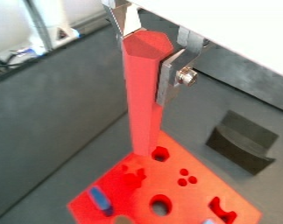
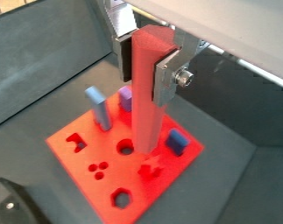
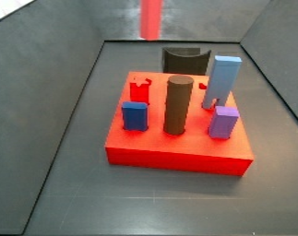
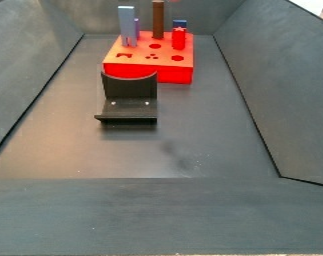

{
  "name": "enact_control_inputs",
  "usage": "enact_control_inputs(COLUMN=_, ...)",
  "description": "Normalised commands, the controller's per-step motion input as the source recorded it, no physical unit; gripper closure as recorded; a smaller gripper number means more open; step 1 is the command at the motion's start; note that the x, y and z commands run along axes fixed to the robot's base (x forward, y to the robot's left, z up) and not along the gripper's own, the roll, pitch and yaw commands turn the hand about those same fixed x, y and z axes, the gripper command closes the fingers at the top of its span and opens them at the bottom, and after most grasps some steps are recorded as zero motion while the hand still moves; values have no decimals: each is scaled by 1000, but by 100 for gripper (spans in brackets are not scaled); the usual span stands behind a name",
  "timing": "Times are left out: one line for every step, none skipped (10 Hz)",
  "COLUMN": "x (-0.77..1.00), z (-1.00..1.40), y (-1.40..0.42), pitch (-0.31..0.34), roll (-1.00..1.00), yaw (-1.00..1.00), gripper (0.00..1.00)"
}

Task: Pick up the hexagon object. Move up. Move to above the board. Insert the hexagon object.
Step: Insert the hexagon object.

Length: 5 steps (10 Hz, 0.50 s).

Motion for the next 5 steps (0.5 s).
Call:
enact_control_inputs(x=100, z=-660, y=723, pitch=-49, roll=-91, yaw=-191, gripper=100)
enact_control_inputs(x=-71, z=-800, y=743, pitch=-156, roll=-30, yaw=-103, gripper=100)
enact_control_inputs(x=-280, z=-757, y=589, pitch=-201, roll=-23, yaw=-43, gripper=100)
enact_control_inputs(x=-591, z=-643, y=403, pitch=-300, roll=0, yaw=-26, gripper=100)
enact_control_inputs(x=-629, z=-591, y=189, pitch=-347, roll=0, yaw=0, gripper=100)
